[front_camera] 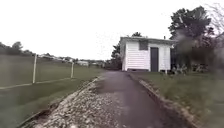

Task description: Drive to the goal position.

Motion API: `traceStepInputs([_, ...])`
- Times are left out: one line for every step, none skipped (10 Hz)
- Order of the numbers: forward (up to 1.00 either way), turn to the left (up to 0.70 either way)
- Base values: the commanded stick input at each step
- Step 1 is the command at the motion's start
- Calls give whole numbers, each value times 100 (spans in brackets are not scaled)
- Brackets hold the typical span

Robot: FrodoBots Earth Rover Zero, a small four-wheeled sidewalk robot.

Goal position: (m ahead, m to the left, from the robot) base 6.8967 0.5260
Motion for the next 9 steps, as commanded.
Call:
traceStepInputs([70,8])
traceStepInputs([70,0])
traceStepInputs([70,0])
traceStepInputs([70,0])
traceStepInputs([70,0])
traceStepInputs([70,0])
traceStepInputs([70,0])
traceStepInputs([70,0])
traceStepInputs([70,0])
